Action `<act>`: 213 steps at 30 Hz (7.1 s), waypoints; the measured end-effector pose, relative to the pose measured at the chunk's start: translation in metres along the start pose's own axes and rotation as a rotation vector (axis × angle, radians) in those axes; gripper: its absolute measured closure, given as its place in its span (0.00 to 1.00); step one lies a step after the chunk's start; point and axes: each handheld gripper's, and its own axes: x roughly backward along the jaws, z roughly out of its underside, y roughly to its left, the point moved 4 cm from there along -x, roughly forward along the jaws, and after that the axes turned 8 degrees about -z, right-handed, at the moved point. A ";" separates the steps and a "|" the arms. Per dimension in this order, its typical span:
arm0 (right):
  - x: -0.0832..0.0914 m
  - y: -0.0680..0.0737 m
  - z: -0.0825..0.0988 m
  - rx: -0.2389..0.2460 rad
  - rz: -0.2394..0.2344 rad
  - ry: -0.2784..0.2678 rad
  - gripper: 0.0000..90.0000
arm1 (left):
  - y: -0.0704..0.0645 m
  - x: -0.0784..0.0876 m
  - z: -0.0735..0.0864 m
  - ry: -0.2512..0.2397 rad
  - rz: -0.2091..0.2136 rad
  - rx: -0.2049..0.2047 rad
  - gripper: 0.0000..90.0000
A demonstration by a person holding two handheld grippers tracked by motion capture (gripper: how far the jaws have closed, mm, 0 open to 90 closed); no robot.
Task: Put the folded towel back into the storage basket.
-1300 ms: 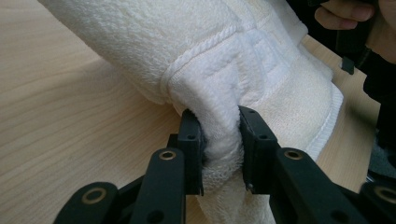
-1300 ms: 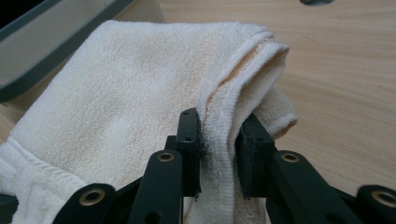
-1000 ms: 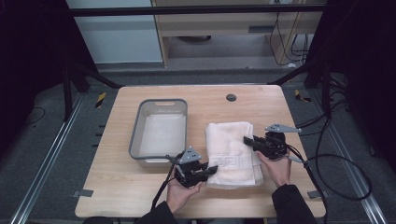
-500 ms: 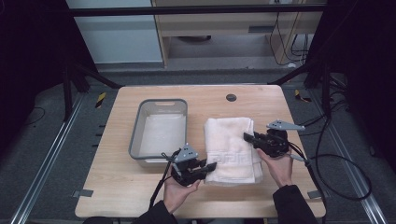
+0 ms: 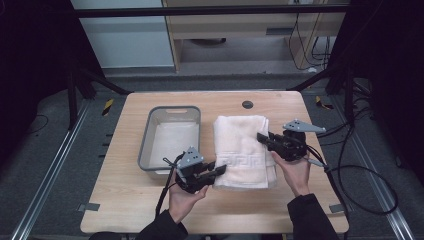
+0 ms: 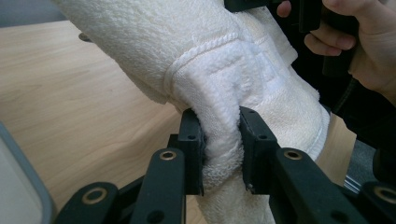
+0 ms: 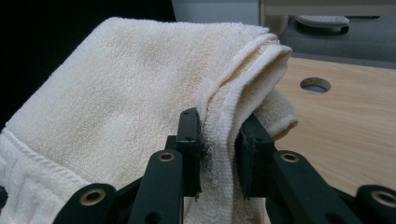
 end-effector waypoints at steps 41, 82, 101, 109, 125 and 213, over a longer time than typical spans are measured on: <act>-0.036 0.046 -0.065 0.061 -0.001 -0.066 0.81 | 0.049 0.049 -0.032 -0.108 -0.086 0.043 0.80; -0.089 0.092 -0.108 0.119 -0.047 -0.085 0.81 | 0.097 0.099 -0.042 -0.154 -0.207 0.083 0.80; -0.122 0.113 -0.108 0.125 -0.069 -0.068 0.81 | 0.123 0.117 -0.031 -0.133 -0.262 0.117 0.80; -0.135 0.118 -0.107 0.130 -0.073 -0.070 0.81 | 0.131 0.121 -0.027 -0.127 -0.294 0.119 0.80; -0.167 0.116 -0.093 0.110 -0.072 -0.030 0.81 | 0.155 0.115 -0.012 -0.065 -0.340 0.140 0.80; -0.241 0.082 -0.008 0.160 0.034 0.216 0.70 | 0.195 0.056 0.045 0.219 -0.463 0.107 0.67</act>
